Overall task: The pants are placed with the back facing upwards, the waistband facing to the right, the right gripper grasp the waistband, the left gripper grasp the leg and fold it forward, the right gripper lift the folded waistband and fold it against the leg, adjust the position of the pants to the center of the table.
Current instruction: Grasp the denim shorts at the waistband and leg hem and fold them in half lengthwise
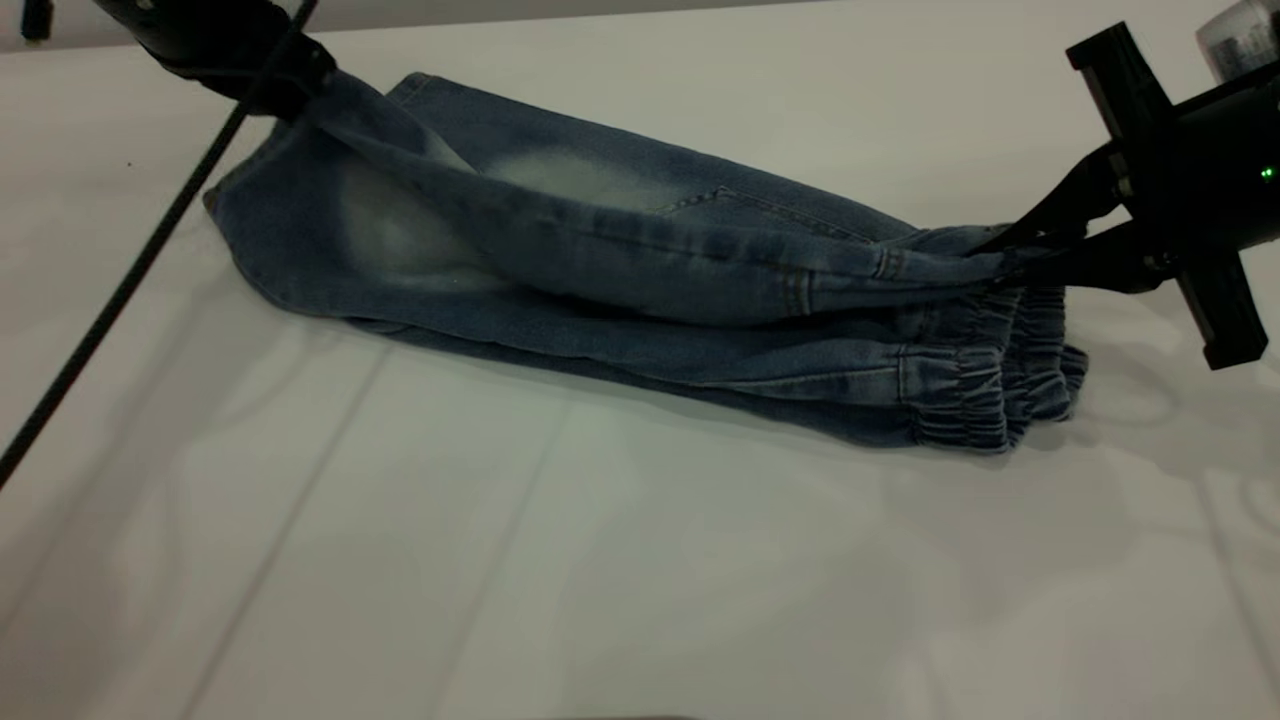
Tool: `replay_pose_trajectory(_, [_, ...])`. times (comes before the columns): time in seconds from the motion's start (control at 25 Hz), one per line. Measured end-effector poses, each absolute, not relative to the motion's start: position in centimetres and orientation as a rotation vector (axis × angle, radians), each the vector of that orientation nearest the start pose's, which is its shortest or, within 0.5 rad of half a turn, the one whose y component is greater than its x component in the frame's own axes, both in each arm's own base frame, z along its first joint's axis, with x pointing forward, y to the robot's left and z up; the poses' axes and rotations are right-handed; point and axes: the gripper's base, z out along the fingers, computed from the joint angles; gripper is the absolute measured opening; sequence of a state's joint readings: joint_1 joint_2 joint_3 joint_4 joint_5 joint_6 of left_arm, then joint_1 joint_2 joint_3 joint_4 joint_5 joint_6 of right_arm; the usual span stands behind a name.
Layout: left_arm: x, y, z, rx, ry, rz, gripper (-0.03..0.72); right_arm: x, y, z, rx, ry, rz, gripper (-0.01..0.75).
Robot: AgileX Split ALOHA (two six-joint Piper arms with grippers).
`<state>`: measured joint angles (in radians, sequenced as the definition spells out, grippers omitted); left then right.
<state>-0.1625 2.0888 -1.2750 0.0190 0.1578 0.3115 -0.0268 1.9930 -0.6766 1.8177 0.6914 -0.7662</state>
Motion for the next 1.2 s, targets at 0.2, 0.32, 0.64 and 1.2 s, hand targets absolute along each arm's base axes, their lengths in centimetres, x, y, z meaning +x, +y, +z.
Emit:
replay_pose_trajectory(0.2, [43.0,-7.0,11.7,0.451,2.428,0.022,0.064,29.6,3.2,7.4,1.416,2.398,1.212,0.048])
replay_pose_trajectory(0.32, [43.1,-7.0,11.7,0.394,2.43,0.002,0.087,29.7,2.7,7.4,1.457,2.372,1.21,0.06])
replay_pose_trajectory(0.64, [43.1,-7.0,11.7,0.258,2.45,-0.047,0.359,29.7,3.0,7.8,1.329,2.393,1.272,0.248])
replay_pose_trajectory(1.2, [42.1,-6.9,12.5,0.128,2.568,-0.08,0.496,29.7,4.0,8.9,1.167,2.369,1.488,0.587])
